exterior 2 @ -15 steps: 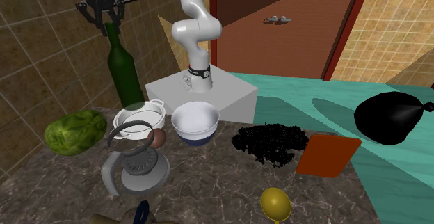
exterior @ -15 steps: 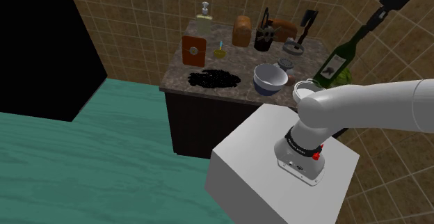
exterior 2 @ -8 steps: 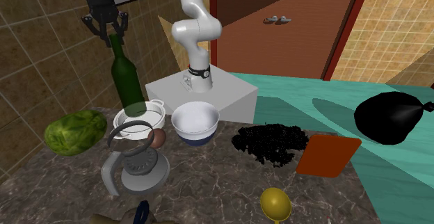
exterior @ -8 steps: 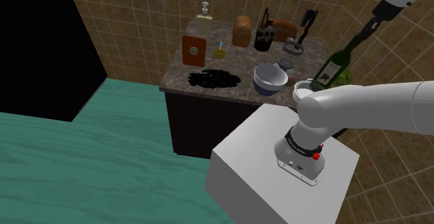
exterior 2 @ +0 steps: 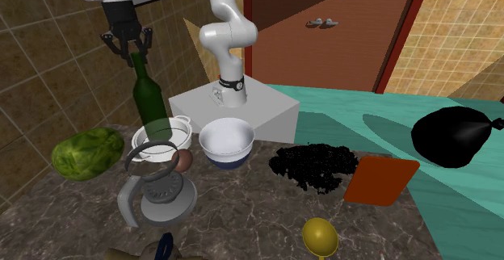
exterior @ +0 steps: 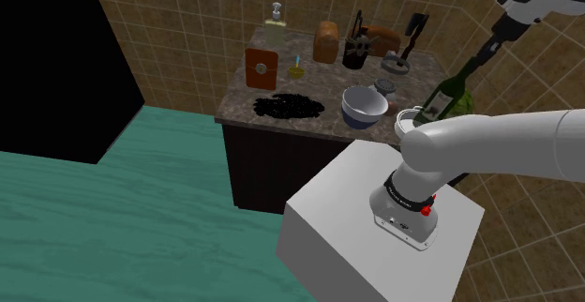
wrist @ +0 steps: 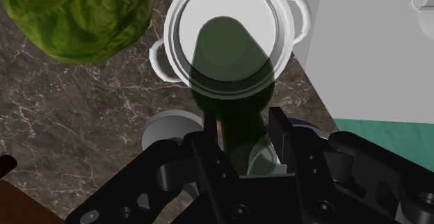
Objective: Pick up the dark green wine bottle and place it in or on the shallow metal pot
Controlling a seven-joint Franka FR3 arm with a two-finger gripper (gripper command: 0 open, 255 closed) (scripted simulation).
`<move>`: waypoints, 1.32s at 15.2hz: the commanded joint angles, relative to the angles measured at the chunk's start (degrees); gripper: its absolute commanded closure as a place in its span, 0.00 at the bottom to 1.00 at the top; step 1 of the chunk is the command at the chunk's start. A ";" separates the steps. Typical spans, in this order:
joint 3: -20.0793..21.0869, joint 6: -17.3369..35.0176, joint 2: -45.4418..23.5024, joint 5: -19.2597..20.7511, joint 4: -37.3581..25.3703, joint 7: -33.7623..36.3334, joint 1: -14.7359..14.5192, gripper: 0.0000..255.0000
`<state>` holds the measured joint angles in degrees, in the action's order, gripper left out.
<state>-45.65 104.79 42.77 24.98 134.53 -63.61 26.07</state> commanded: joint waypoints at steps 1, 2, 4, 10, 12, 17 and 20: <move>-0.16 0.32 0.00 0.11 0.25 -0.03 0.03 1.00; -0.16 0.32 0.00 0.11 0.25 -0.03 0.03 1.00; -0.16 0.32 0.00 0.11 0.25 -0.03 0.03 1.00; -0.16 0.32 0.00 0.11 0.26 -0.02 0.03 0.00; -0.16 0.32 0.00 0.11 0.26 -0.02 0.03 0.00; 2.59 -6.71 0.26 -1.72 -6.31 -0.62 -0.16 0.00; 2.60 -6.71 0.26 -1.72 -6.31 -0.62 -0.16 0.00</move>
<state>-43.10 98.22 43.05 23.30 128.36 -64.22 25.94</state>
